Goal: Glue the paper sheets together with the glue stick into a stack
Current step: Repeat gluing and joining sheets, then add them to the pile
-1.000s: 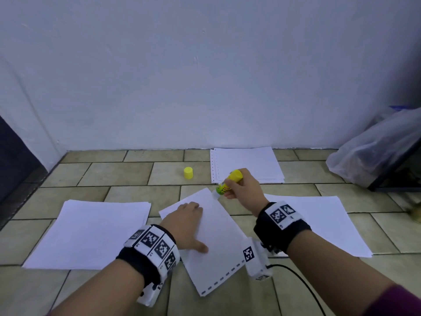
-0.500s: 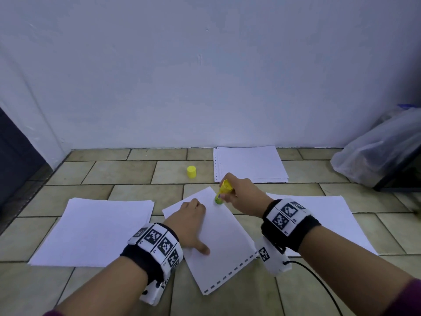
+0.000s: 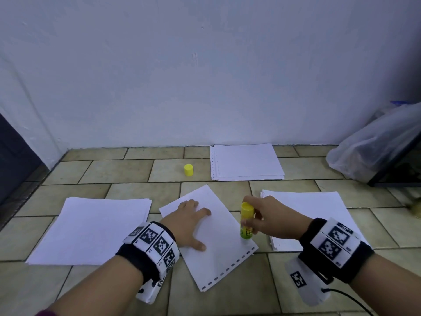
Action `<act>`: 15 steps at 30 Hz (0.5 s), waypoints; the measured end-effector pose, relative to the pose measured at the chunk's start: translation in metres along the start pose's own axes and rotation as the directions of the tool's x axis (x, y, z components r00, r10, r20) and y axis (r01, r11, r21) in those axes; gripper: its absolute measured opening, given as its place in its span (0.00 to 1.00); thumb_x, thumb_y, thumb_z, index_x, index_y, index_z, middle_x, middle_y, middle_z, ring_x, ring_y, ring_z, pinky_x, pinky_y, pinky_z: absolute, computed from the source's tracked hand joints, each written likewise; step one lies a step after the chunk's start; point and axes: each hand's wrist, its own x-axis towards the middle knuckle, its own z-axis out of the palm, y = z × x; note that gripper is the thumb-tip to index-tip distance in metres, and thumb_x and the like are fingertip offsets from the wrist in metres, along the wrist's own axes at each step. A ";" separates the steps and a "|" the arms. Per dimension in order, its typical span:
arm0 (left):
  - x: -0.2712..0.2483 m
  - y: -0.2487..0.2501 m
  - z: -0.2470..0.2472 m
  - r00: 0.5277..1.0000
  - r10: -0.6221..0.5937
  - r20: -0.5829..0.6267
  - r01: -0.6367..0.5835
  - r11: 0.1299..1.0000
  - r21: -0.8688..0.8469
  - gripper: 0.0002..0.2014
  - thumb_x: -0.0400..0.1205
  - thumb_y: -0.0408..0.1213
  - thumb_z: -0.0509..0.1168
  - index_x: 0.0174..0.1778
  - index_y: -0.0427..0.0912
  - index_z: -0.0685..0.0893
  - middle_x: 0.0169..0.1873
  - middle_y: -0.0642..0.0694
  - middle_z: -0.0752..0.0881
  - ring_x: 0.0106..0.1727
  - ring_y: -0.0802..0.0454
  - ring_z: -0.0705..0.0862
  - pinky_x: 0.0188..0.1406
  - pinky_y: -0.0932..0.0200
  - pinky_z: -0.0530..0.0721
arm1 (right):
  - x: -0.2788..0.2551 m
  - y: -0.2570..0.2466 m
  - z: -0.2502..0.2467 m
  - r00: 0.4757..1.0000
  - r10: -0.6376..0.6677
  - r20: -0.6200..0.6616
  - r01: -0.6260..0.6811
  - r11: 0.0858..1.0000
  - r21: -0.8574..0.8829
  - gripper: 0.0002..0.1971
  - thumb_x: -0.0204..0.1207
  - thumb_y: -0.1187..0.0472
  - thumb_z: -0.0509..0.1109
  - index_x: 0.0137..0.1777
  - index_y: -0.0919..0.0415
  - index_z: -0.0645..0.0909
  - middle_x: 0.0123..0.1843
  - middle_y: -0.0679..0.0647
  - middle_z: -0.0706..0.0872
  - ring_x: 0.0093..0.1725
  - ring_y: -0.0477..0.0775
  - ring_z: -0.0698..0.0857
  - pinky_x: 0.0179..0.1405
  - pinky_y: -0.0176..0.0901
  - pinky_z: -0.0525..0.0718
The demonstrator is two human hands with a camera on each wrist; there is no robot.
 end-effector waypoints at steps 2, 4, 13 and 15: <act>0.000 0.000 0.000 1.000 -0.012 0.007 0.012 1.000 0.010 0.44 0.75 0.54 0.73 0.82 0.59 0.54 0.81 0.44 0.51 0.83 0.45 0.50 0.77 0.45 0.66 | 0.003 0.005 0.001 0.998 0.057 0.005 -0.057 0.986 0.154 0.11 0.79 0.56 0.69 0.51 0.64 0.75 0.44 0.61 0.88 0.36 0.55 0.87 0.41 0.48 0.86; -0.002 0.000 0.000 0.999 -0.029 0.019 0.028 0.999 0.024 0.43 0.77 0.51 0.72 0.82 0.60 0.54 0.81 0.44 0.50 0.82 0.44 0.51 0.76 0.46 0.67 | 0.009 0.013 0.003 0.986 0.167 0.002 -0.154 0.904 0.398 0.11 0.80 0.60 0.68 0.53 0.69 0.75 0.40 0.62 0.86 0.30 0.55 0.86 0.31 0.44 0.86; -0.008 0.019 0.004 0.985 -0.166 -0.055 0.174 0.963 0.205 0.43 0.74 0.60 0.70 0.80 0.49 0.58 0.72 0.40 0.62 0.74 0.41 0.63 0.61 0.50 0.76 | 0.020 0.031 0.002 0.922 0.379 0.079 -0.233 0.380 0.895 0.09 0.82 0.61 0.63 0.47 0.68 0.77 0.33 0.61 0.82 0.23 0.53 0.80 0.24 0.38 0.80; -0.008 0.019 0.004 0.991 -0.112 -0.076 0.125 0.969 0.211 0.44 0.72 0.60 0.72 0.77 0.44 0.61 0.75 0.40 0.59 0.76 0.42 0.60 0.62 0.49 0.77 | 0.023 0.031 0.000 0.917 0.397 0.045 -0.203 0.366 0.908 0.09 0.82 0.61 0.63 0.48 0.68 0.76 0.32 0.61 0.81 0.22 0.52 0.80 0.23 0.38 0.80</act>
